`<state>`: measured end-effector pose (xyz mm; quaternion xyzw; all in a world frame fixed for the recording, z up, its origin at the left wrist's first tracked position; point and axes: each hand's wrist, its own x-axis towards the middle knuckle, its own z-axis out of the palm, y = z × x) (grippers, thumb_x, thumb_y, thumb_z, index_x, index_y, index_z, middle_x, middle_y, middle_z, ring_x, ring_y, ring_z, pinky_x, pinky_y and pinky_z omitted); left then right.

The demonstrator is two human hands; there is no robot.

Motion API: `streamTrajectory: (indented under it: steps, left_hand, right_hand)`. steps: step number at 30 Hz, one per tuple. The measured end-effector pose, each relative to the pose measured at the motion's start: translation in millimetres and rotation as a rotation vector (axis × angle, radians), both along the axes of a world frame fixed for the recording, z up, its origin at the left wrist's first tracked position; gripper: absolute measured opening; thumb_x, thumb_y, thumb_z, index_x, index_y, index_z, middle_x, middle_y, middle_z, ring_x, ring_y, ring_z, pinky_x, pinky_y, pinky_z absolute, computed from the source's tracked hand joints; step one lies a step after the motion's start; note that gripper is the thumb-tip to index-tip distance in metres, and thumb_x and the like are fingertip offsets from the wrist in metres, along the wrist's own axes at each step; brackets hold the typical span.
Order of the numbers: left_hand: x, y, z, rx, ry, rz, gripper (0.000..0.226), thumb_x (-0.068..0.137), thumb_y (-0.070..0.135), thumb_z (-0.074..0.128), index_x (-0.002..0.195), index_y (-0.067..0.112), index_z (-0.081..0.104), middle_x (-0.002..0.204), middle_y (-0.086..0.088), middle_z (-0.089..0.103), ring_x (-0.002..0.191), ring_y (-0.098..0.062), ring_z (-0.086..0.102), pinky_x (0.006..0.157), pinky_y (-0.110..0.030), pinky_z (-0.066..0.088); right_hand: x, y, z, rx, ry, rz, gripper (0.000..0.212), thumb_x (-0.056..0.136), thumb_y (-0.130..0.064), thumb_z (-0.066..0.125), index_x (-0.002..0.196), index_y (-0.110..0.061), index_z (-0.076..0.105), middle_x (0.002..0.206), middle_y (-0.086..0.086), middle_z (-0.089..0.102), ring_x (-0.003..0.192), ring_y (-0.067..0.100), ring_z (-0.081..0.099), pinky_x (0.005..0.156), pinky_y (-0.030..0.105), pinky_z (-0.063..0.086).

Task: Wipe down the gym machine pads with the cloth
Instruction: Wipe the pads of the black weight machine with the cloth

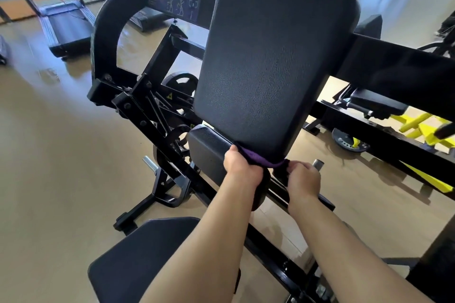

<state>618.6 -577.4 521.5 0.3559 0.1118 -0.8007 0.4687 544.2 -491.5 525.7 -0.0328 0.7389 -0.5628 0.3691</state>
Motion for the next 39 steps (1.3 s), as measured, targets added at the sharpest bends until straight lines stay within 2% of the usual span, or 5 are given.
streamTrajectory:
  steps: [11,19,23,31,39]
  left_hand:
    - [64,-104,23,-0.18,-0.126,0.238,0.051,0.102,0.045,0.031,0.133,0.023,0.065,0.133,0.0,0.066,0.133,-0.025,0.054,0.113,-0.038,0.04]
    - [14,-11,2,-0.297,-0.017,-0.05,0.058,0.1,0.051,0.036,0.142,0.017,0.055,0.144,-0.01,0.057,0.136,-0.033,0.048,0.119,-0.06,0.027]
    - [1,15,6,-0.254,-0.082,-0.027,0.049,0.101,0.049,0.041,0.135,0.017,0.059,0.134,-0.008,0.064,0.12,-0.03,0.06,0.096,-0.05,0.053]
    - [-28,43,-4,-0.975,-1.318,-0.264,0.079,0.087,0.027,-0.003,0.147,-0.011,0.03,0.167,-0.013,-0.015,0.151,-0.025,-0.027,0.123,-0.042,-0.016]
    - [-41,-29,80,-1.875,-1.708,-0.155,0.071,0.103,0.046,0.02,0.159,0.005,0.01,0.169,-0.012,0.001,0.156,-0.026,0.002,0.122,-0.031,0.015]
  right_hand:
    - [0,-22,-14,-0.015,-0.105,0.002,0.019,0.092,-0.005,0.044,0.085,-0.008,0.061,0.081,0.007,0.063,0.069,0.019,0.055,0.069,0.035,0.045]
    - [4,-31,-7,-0.01,0.015,-0.04,0.019,0.089,-0.007,0.041,0.082,-0.013,0.058,0.084,0.009,0.063,0.076,0.026,0.055,0.076,0.042,0.045]
    - [-6,-35,10,-0.041,0.08,-0.086,0.02,0.093,-0.01,0.042,0.085,-0.016,0.059,0.087,0.005,0.063,0.079,0.026,0.055,0.08,0.039,0.045]
    - [-24,-38,31,-0.11,0.168,-0.083,0.023,0.089,-0.01,0.044,0.084,-0.019,0.064,0.084,0.002,0.065,0.086,0.027,0.06,0.085,0.042,0.05]
    - [-30,-31,57,-0.265,0.378,-0.067,0.021,0.095,-0.011,0.045,0.09,-0.019,0.064,0.09,-0.001,0.067,0.085,0.015,0.061,0.082,0.04,0.053]
